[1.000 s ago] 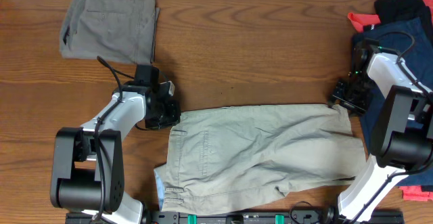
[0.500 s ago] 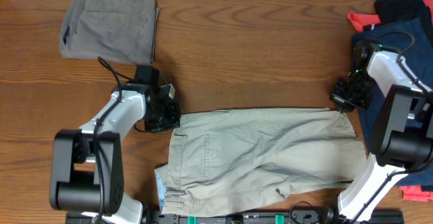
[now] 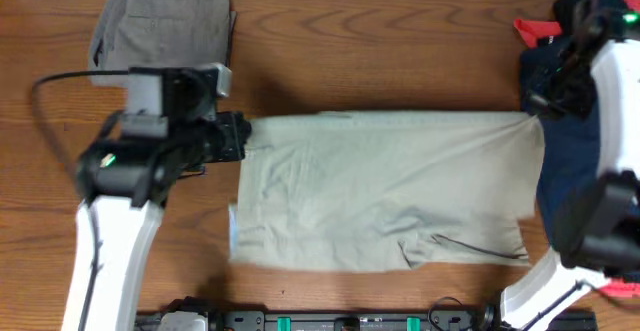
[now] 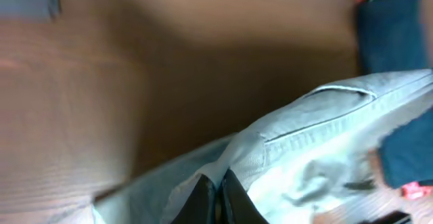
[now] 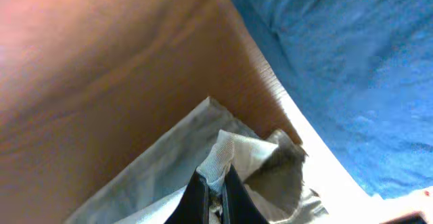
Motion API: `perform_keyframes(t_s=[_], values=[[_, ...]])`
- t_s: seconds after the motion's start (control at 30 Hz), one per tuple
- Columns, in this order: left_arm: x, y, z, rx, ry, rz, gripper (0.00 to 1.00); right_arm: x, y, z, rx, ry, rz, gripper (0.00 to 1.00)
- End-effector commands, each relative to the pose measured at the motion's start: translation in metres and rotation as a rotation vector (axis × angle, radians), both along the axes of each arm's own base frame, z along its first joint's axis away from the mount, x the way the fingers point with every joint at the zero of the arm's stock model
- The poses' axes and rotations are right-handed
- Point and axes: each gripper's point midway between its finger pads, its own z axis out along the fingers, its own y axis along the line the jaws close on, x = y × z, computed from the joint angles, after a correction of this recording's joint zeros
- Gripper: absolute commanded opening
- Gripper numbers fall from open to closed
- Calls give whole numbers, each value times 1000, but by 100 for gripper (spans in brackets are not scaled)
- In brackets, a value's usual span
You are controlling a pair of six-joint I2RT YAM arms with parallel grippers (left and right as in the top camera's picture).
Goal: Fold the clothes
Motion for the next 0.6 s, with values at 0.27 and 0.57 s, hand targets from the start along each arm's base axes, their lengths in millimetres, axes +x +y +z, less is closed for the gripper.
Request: perform_keyframes(t_s=[0.27, 0.57], values=[[-82, 12, 154, -50, -231, 54, 6, -71, 19, 176, -83, -404, 82, 1], [-85, 13, 167, -54, -234, 59, 6, -108, 28, 218, -134, -545, 101, 1]])
